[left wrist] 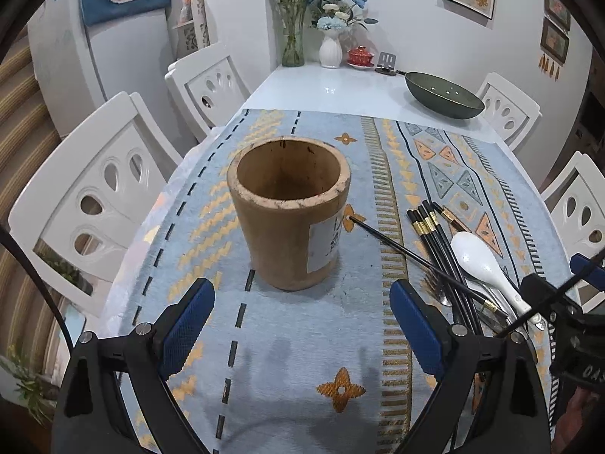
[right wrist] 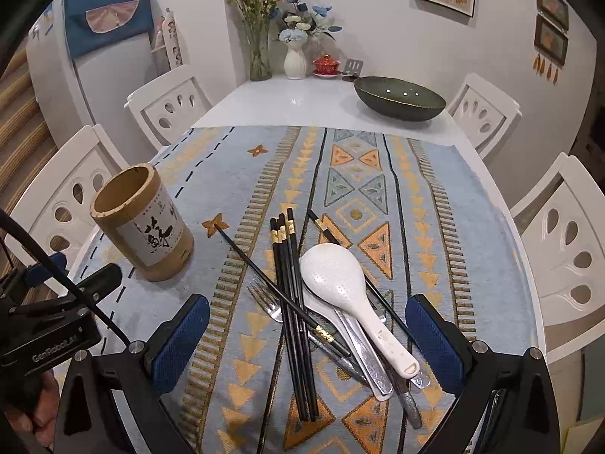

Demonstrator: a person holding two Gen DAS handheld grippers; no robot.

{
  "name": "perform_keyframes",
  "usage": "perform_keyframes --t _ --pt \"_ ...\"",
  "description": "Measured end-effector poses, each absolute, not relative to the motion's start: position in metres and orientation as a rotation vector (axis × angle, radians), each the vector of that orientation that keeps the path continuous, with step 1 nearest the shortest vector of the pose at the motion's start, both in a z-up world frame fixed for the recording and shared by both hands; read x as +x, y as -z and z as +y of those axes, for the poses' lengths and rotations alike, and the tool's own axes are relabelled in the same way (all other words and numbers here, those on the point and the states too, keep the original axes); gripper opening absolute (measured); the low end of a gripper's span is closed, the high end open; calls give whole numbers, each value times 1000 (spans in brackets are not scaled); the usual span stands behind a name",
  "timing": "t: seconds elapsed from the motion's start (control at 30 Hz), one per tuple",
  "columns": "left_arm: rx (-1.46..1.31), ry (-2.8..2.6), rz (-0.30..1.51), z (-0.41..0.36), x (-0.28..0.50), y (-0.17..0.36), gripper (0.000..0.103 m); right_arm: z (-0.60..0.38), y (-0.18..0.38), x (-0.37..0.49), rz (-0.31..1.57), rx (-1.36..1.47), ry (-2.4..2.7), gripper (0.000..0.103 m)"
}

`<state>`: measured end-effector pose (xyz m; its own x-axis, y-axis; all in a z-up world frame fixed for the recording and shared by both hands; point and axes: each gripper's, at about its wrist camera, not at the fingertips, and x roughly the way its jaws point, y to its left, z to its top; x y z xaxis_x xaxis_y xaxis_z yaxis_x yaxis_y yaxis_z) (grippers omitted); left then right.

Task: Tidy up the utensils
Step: 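Hold the cup up with the left tool while the right tool approaches the chopsticks, then grasp one black chopstick with the right tool and lift it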

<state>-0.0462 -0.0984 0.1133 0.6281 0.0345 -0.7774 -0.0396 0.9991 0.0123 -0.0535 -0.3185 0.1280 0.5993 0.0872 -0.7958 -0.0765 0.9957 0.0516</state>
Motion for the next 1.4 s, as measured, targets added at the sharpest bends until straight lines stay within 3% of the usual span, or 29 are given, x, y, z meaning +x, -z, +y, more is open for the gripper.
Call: perform_keyframes --t 0.67,0.77,0.9,1.07,1.23,1.33,1.4 --pt "-12 9 840 -85 -26 -88 94 -356 -127 -25 933 78 -88 102" --pt "-1 14 824 -85 -23 -85 94 -365 -126 -16 972 112 -113 88" --pt "-3 13 817 -82 -17 -82 94 -368 -120 0 1032 120 -134 82" --pt "-26 22 828 -77 -6 -74 94 -373 -104 27 1127 143 -146 61" --pt "-6 43 834 -80 3 -67 94 -374 -84 61 1210 125 -199 57" --pt "4 57 817 -83 1 -67 94 -364 -66 83 1260 53 -220 45" --pt "20 64 822 -85 2 -64 94 -356 -55 95 1286 12 -245 44"
